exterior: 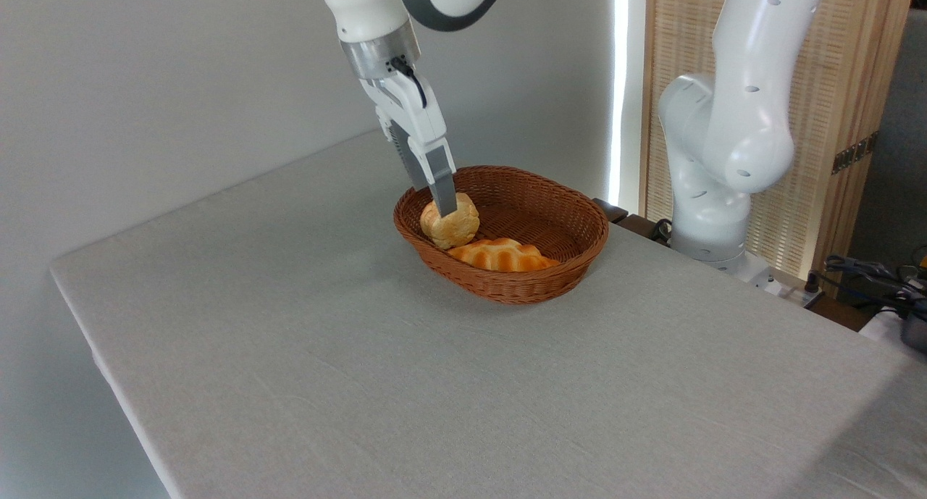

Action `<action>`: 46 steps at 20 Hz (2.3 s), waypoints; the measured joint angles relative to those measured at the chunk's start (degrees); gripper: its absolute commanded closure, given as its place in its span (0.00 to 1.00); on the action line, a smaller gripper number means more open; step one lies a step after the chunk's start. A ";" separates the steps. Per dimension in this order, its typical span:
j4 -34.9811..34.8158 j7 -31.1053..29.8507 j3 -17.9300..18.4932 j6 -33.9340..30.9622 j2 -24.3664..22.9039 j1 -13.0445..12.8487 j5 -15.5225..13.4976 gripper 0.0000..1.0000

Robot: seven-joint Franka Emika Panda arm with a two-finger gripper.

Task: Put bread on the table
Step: 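Close the gripper fingers around the round bread roll, then lift the roll out of the basket and lower it onto the table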

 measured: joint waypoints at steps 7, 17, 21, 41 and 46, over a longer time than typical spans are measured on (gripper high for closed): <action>-3.04 0.00 -0.02 0.05 0.55 -3.90 0.00 0.00; -3.29 0.15 0.04 0.90 3.44 -4.27 0.08 0.75; -3.29 0.83 0.06 1.20 4.22 -4.28 0.13 0.89; -1.47 1.07 1.00 1.25 3.84 -4.09 0.16 0.88; 4.12 1.27 5.49 -1.61 1.66 -3.93 0.08 0.84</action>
